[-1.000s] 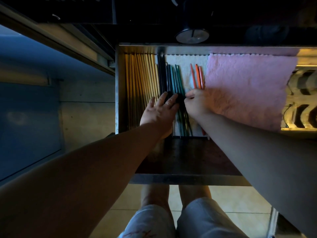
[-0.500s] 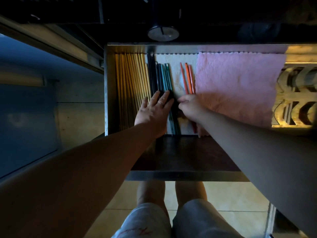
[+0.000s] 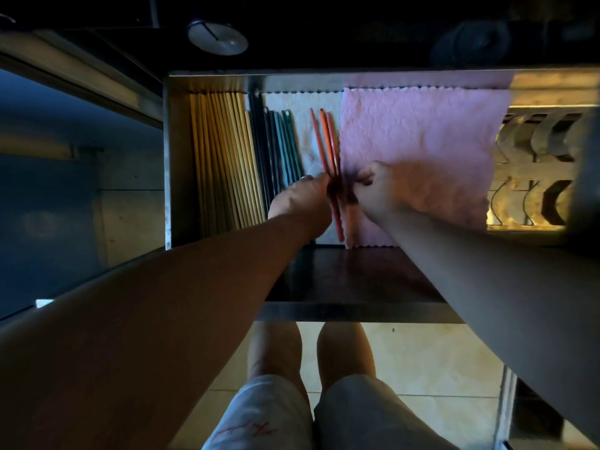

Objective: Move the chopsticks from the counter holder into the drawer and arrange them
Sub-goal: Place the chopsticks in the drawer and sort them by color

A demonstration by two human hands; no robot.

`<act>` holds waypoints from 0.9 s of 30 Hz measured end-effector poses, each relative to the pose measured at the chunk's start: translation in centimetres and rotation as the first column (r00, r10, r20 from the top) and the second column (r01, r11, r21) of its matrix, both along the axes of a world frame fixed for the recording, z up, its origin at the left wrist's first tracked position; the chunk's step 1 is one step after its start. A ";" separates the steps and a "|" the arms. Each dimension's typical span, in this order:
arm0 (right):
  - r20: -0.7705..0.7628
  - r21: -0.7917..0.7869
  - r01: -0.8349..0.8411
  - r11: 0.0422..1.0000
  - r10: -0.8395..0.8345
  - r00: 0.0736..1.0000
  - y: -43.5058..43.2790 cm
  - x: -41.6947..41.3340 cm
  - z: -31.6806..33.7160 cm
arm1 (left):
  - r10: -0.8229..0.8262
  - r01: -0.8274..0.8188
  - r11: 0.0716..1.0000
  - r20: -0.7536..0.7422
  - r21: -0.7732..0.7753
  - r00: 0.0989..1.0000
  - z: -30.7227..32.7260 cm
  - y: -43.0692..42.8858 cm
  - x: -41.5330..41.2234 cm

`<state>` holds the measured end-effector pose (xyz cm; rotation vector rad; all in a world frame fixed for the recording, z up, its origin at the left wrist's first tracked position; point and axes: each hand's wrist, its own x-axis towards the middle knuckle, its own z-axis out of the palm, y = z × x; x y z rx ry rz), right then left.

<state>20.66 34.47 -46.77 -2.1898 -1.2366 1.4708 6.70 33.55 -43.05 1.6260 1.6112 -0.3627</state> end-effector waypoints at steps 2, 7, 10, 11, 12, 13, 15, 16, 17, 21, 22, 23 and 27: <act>-0.072 -0.013 -0.002 1.000 0.001 0.997 -0.2 0.1 -0.4 | 0.093 -0.092 0.994 0.021 -0.060 0.995 -0.3 0.1 1.0; -0.113 -0.002 -0.045 0.999 0.045 0.993 0.0 -0.6 -1.1 | 0.099 -0.101 0.993 -0.036 -0.057 0.994 -0.8 -0.3 1.9; -0.121 -0.033 -0.110 0.993 0.106 0.987 0.1 -0.8 -1.1 | 0.046 -0.048 0.999 -0.092 -0.019 0.995 -1.4 -0.7 1.9; -0.117 -0.032 -0.122 0.992 0.118 0.986 0.1 -0.9 -1.2 | 0.037 -0.037 0.999 -0.110 0.000 0.993 -1.7 -0.7 1.9; -0.097 -0.029 -0.129 0.991 0.126 0.987 0.2 -1.0 -1.5 | 0.038 -0.036 0.999 -0.120 0.017 0.992 -2.0 -0.7 1.9; -0.066 -0.031 -0.137 0.990 0.135 0.989 0.3 -1.1 -1.8 | 0.046 -0.043 0.999 -0.122 0.031 0.991 -2.2 -0.6 1.9; -0.003 -0.055 -0.156 0.986 0.156 0.988 0.5 -1.3 -1.9 | 0.062 -0.058 0.998 -0.118 0.040 0.991 -2.4 -0.4 1.7; 0.017 -0.058 -0.164 0.985 0.165 0.986 0.5 -1.3 -1.9 | 0.067 -0.062 0.997 -0.119 0.039 0.991 -2.4 -0.4 1.5; 0.029 -0.049 -0.168 0.985 0.169 0.985 0.5 -1.4 -1.9 | 0.071 -0.067 0.997 -0.121 0.039 0.990 -2.5 -0.3 1.4; 0.074 0.008 -0.172 0.985 0.171 0.983 0.5 -1.7 -2.0 | 0.078 -0.071 0.996 -0.126 0.059 0.989 -2.6 -0.2 0.8; 0.080 0.011 -0.173 0.985 0.171 0.982 0.5 -1.7 -2.0 | 0.073 -0.065 0.996 -0.123 0.063 0.990 -2.5 -0.3 0.6; 0.087 0.003 -0.172 0.985 0.171 0.981 0.7 -1.8 -2.0 | 0.063 -0.056 0.997 -0.123 0.061 0.990 -2.5 -0.3 0.4; 0.216 0.024 -0.221 0.975 0.211 0.953 1.2 -1.7 -1.7 | 0.030 -0.027 0.999 -0.112 0.031 0.993 -2.5 -0.7 -0.6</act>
